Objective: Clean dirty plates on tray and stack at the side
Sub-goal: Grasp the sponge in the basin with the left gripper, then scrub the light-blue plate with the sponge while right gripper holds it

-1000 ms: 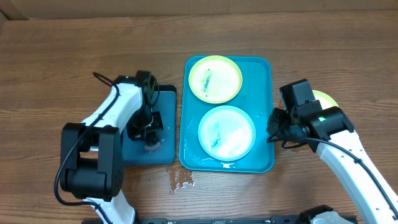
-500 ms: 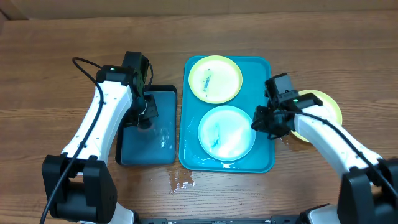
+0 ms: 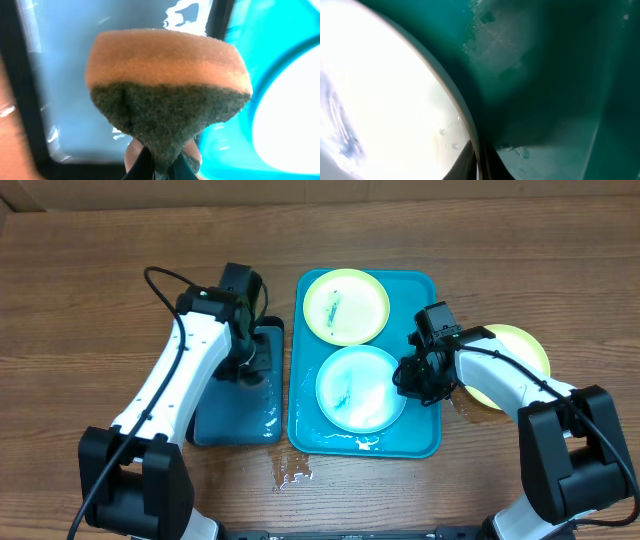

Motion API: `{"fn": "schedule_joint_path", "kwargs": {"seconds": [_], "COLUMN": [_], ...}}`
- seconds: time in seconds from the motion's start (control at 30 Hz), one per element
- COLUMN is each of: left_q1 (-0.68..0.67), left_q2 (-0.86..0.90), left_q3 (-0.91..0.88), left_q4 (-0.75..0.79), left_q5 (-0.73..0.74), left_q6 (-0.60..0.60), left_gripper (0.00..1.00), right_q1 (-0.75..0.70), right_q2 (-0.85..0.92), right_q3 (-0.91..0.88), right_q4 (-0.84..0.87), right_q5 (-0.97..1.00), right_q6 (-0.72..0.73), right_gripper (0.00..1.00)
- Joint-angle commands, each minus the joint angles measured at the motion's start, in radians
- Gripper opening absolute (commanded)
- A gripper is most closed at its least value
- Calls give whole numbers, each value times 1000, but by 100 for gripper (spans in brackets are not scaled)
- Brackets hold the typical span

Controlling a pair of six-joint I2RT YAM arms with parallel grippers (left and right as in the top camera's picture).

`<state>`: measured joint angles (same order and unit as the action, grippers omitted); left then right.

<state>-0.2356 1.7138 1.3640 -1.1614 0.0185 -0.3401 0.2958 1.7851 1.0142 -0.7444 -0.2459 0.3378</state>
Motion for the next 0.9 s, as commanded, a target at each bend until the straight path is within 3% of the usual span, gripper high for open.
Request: {"fn": "schedule_joint_path", "kwargs": {"seconds": [0.0, 0.1, 0.4, 0.6, 0.87], "left_q1": [-69, -166, -430, -423, -327], "left_q2": [-1, 6, 193, 299, 320], "left_q3": [10, -4, -5, -5, 5], "left_q4": [92, 232, 494, 458, 330], "left_q5": [219, 286, 229, 126, -25], "left_q6": [-55, -124, -296, -431, -446], "left_gripper": [4, 4, 4, 4, 4], "right_q1": [-2, -2, -2, -2, -2], "right_q2": [20, 20, 20, 20, 20], "right_q3": [-14, -14, -14, -15, -15], "right_q4": [3, -5, -12, -21, -24], "right_q5": [-7, -11, -10, -10, -10], "right_q6": [3, 11, 13, 13, 13], "right_gripper": [4, 4, 4, 4, 4]}}
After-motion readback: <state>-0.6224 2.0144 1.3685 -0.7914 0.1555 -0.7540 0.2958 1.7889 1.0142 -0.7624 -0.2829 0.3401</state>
